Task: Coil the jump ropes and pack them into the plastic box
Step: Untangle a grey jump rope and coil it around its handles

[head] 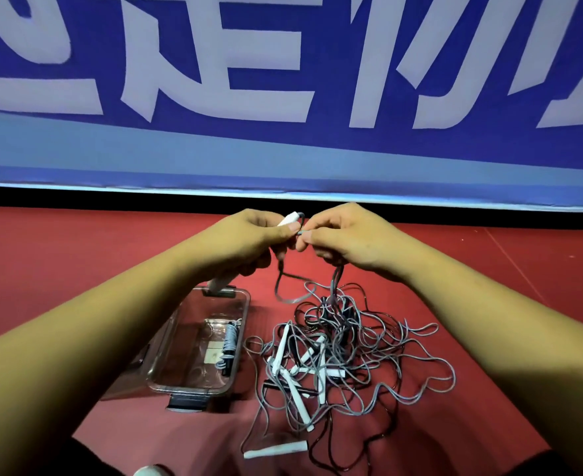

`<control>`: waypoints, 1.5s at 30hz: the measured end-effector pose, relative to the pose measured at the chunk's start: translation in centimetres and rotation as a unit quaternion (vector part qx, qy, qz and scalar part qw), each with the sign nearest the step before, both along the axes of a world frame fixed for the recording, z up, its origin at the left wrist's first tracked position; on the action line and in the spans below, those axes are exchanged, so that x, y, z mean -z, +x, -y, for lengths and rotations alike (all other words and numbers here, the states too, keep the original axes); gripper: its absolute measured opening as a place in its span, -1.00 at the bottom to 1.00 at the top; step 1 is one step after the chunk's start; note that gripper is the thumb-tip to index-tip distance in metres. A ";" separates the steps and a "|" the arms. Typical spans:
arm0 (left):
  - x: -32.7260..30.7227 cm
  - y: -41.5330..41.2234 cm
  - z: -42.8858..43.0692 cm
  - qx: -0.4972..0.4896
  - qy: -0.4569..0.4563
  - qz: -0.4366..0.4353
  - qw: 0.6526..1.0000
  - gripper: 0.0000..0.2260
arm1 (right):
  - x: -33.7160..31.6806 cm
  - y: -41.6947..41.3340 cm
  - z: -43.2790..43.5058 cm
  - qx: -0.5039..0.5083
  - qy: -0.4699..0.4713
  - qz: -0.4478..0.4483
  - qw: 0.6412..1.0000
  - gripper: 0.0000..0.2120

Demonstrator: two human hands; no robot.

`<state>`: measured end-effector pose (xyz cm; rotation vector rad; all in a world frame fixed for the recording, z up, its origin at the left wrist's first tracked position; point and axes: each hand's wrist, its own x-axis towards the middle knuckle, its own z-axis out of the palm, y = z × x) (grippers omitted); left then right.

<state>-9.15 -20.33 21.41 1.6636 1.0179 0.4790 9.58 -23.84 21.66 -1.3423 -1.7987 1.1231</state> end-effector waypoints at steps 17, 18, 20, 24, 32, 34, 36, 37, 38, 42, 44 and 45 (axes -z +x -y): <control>1.1 -3.8 -3.7 -0.191 0.092 -0.013 0.977 -0.90 | 2.5 4.7 -0.6 0.009 -0.038 0.093 0.995 -0.74; 0.8 -3.0 -3.2 -0.160 0.082 0.017 0.984 -0.89 | 1.7 3.7 -0.5 -0.009 -0.027 0.087 0.996 -0.75; -0.1 -1.3 -1.8 -0.089 0.064 0.056 0.992 -0.86 | 0.3 2.0 -0.2 -0.038 0.002 0.073 0.997 -0.76; 0.0 0.8 -0.4 0.019 0.017 0.042 0.999 -0.84 | -1.8 1.1 -0.5 -0.004 0.040 -0.016 0.999 -0.74; 0.4 0.5 -0.3 0.028 0.005 0.102 0.994 -0.85 | -0.3 2.0 0.0 -0.070 -0.064 -0.078 0.992 -0.73; 0.2 0.5 -0.1 0.077 -0.021 0.110 0.991 -0.81 | -0.5 1.9 0.1 -0.070 -0.070 -0.096 0.991 -0.72; 0.1 0.5 0.0 0.097 -0.050 0.123 0.986 -0.79 | -0.6 1.9 0.2 -0.056 -0.073 -0.119 0.989 -0.71; 0.1 0.6 0.0 0.097 -0.052 0.125 0.986 -0.80 | -0.6 2.0 0.2 -0.050 -0.074 -0.131 0.987 -0.71; 0.2 0.6 0.0 0.091 -0.044 0.121 0.988 -0.80 | -0.6 2.0 0.2 -0.045 -0.076 -0.142 0.986 -0.71; 0.4 1.3 -0.1 -0.002 0.057 0.061 0.997 -0.79 | -0.2 2.1 0.0 -0.027 -0.097 -0.167 0.981 -0.73; 0.4 1.4 -0.4 -0.063 0.076 0.066 0.993 -0.78 | 0.4 2.6 -0.3 -0.026 -0.122 -0.175 0.977 -0.78; 0.2 1.2 -0.8 -0.091 0.077 0.082 0.989 -0.78 | 0.9 3.0 -0.6 -0.026 -0.137 -0.171 0.975 -0.80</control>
